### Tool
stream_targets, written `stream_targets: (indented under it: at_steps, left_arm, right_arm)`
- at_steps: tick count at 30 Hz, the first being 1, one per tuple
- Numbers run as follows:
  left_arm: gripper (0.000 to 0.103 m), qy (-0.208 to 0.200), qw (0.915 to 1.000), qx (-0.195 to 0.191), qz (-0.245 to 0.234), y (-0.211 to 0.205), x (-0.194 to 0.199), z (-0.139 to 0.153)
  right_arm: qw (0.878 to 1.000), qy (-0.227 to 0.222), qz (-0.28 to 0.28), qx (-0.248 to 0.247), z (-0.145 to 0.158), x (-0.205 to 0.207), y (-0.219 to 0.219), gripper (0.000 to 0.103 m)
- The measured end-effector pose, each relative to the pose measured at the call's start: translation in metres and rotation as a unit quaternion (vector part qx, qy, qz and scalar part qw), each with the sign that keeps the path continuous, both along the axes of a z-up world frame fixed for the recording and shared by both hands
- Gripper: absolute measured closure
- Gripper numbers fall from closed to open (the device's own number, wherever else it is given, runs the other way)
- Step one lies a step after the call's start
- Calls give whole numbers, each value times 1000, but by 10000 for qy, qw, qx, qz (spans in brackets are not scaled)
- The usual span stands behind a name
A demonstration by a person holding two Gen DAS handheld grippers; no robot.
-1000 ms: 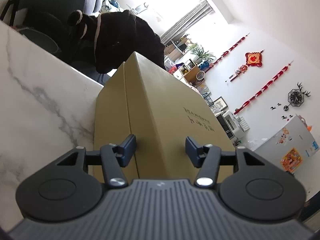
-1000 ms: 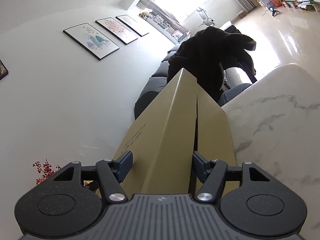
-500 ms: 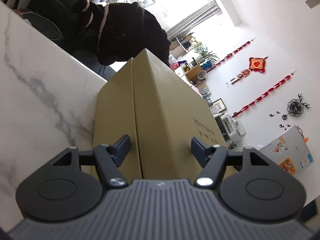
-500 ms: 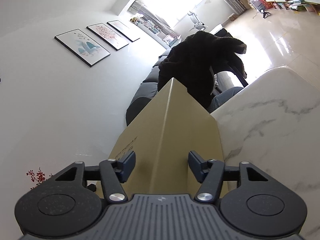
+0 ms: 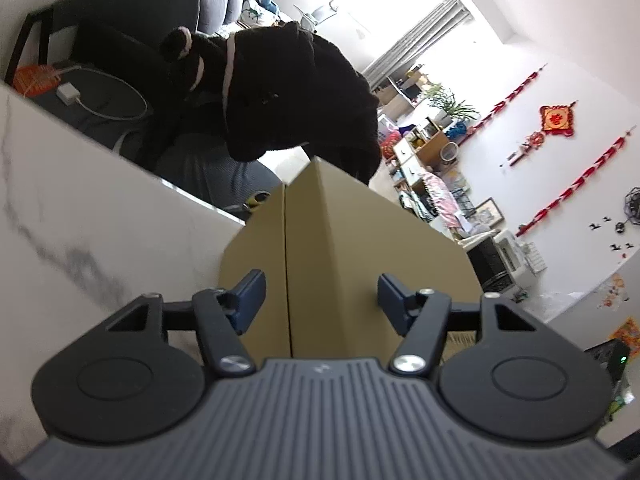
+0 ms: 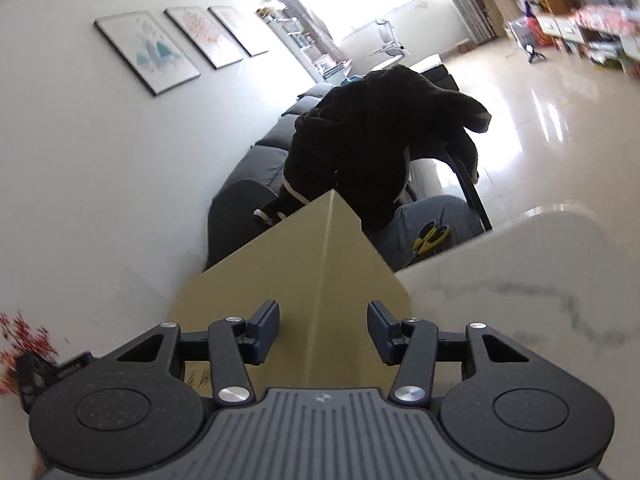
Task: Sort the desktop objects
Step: 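Press the lid rim down over the box walls with both grippers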
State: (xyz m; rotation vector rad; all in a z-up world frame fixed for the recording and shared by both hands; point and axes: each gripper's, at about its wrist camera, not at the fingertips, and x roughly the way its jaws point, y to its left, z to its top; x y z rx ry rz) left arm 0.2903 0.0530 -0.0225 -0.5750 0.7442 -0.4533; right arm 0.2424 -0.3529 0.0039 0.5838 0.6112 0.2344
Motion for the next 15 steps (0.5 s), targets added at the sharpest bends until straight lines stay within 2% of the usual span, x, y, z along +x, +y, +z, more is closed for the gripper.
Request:
stream_targets:
  at_steps: [10, 15]
  left_arm:
    - [44, -75, 9995, 304, 65, -12, 23, 3]
    - [44, -128, 9996, 228, 44, -10, 20, 2]
  right_arm:
    - [9975, -149, 222, -657, 6, 47, 19, 56]
    - [9974, -217, 280, -627, 2, 57, 17, 56]
